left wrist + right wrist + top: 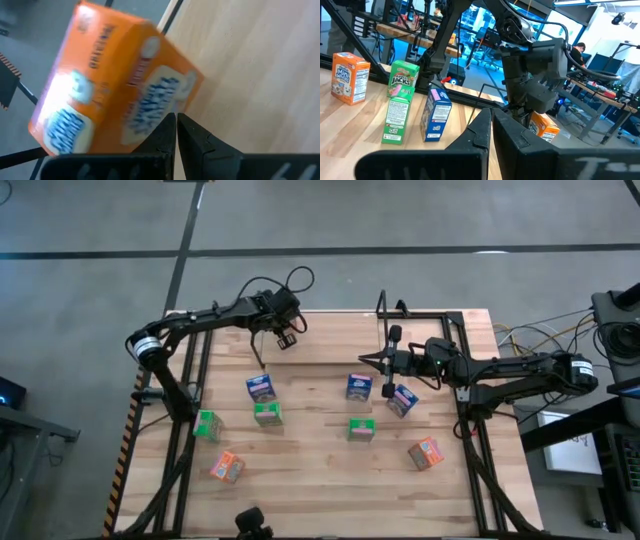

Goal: Stack cereal on shelf
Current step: Put the center blue cereal box on the shelf

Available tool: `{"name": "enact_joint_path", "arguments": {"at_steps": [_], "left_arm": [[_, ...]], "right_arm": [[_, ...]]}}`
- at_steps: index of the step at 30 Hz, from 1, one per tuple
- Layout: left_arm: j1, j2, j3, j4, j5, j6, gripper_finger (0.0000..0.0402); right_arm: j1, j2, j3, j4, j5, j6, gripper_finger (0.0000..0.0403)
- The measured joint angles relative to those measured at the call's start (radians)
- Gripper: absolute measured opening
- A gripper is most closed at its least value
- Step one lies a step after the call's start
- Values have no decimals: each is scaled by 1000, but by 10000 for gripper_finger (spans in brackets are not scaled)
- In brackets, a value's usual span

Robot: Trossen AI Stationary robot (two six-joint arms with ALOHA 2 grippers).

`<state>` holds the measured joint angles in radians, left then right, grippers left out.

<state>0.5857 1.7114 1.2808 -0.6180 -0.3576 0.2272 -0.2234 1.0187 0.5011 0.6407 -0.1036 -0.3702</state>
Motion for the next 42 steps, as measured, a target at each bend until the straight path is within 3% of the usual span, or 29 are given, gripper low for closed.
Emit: {"name": "enact_joint_path", "arguments": {"at_steps": [7,15,25,31,36,42], "left_arm": [[-76,-77,0,-42,0,-41,0],[-254,-248,-50,-26,32,-140,0],[-549,-490,-299,294,38,-214,0],[-666,-591,-433,471,37,-215,0],[-711,-669,-534,574,36,-214,0],[-716,-796,-639,660,26,-194,0]], "right_arm": [[0,0,0,0,0,34,9],[0,0,0,-11,0,126,9],[6,0,42,-88,0,254,9],[48,0,83,-134,-1,274,9],[58,0,167,-295,-1,323,9],[58,13,329,-644,0,385,9]]}}
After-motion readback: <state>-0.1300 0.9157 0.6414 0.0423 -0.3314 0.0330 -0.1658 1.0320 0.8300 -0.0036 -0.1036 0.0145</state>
